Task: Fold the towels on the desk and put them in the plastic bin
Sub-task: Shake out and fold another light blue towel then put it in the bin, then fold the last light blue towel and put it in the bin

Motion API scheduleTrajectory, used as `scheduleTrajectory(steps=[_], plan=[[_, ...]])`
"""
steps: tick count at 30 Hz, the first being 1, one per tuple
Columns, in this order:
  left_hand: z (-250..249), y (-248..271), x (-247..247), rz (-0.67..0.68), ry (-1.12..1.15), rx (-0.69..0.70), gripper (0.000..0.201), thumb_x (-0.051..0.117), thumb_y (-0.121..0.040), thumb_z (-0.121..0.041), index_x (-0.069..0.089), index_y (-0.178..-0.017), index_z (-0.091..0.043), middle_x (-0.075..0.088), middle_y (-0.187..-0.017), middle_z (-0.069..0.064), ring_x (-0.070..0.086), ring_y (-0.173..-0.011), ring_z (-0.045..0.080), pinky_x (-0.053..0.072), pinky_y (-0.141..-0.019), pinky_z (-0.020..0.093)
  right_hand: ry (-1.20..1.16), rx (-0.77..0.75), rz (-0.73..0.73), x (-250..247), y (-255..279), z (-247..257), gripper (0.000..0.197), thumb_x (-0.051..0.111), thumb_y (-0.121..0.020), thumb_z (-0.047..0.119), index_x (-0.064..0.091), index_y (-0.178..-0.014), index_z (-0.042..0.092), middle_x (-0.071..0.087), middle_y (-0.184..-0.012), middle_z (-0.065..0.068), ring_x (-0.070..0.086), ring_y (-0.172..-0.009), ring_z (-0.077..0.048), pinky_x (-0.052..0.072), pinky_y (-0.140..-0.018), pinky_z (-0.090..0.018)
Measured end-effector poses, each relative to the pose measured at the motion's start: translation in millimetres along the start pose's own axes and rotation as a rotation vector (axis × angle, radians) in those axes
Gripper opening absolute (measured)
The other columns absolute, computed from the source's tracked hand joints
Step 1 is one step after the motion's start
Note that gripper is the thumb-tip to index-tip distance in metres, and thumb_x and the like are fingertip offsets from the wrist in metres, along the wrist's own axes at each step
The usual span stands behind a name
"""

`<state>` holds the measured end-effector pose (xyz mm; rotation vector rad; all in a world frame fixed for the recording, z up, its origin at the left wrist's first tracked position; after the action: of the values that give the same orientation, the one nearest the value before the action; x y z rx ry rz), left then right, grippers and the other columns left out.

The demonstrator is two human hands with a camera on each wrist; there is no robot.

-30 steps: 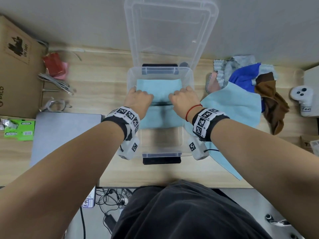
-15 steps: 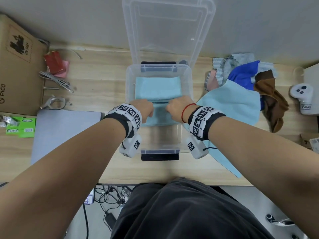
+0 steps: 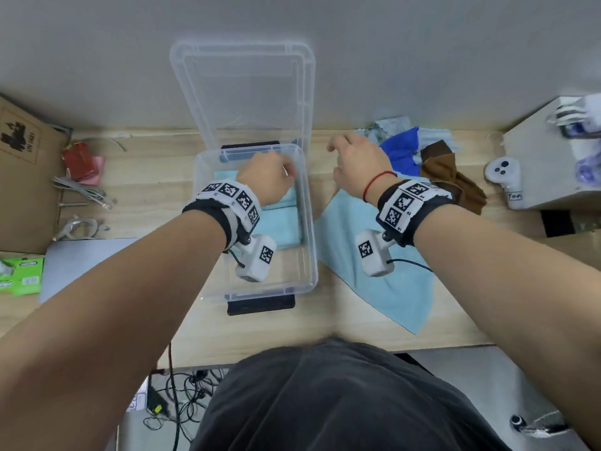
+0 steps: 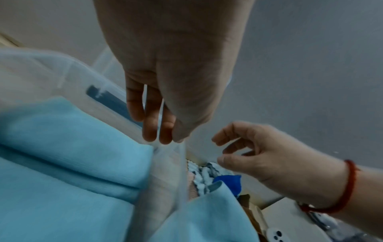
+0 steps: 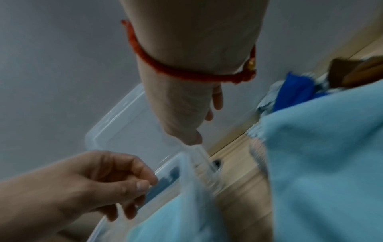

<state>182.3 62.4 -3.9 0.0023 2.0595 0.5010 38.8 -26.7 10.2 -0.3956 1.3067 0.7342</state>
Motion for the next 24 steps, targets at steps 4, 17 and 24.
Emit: scheduleTrajectory(steps=[4, 17, 24], plan=[[-42.8, -9.0, 22.0, -0.046, 0.112, 0.008, 0.02, 0.051, -0.086, -0.016, 0.067, -0.089, -0.027, 0.07, -0.089, -0.003, 0.063, -0.079, 0.017, 0.054, -0.078, 0.032, 0.056, 0.178, 0.101, 7.3, 18.9, -77.5, 0.055, 0.059, -0.085, 0.019, 0.04, -0.137, 0.016, 0.048, -0.136, -0.012, 0.047, -0.121, -0.036, 0.043, -0.094, -0.049], [-115.2, -42.6, 99.7, 0.061, 0.265, -0.099, 0.052, 0.073, -0.083, -0.027, 0.049, -0.128, -0.015, 0.057, -0.128, 0.0, 0.056, -0.111, 0.017, 0.034, -0.084, 0.016, 0.128, 0.18, 0.31, 66.4, 54.1, -170.1, 0.045, 0.065, -0.084, 0.035, 0.055, -0.127, 0.026, 0.046, -0.127, -0.007, 0.04, -0.121, -0.03, 0.033, -0.098, -0.045], [-130.5, -63.2, 129.3, 0.173, 0.375, -0.197, 0.074, 0.079, -0.078, -0.022, 0.024, -0.127, -0.011, 0.058, -0.106, 0.007, 0.06, -0.089, 0.022, 0.048, -0.078, 0.031, 0.013, 0.127, 0.246, 68.5, 62.2, -190.5, 0.013, 0.059, -0.091, 0.032, 0.064, -0.103, 0.03, 0.053, -0.123, 0.001, 0.044, -0.117, -0.025, 0.031, -0.095, -0.044]])
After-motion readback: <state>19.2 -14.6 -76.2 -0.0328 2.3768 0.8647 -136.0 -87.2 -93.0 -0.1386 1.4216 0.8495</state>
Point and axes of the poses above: each hand's wrist, its own y-axis away from the middle knuckle, its own x-axis out of the palm, z = x × y, the point moved 7 cm from there along -y, towards the middle knuckle
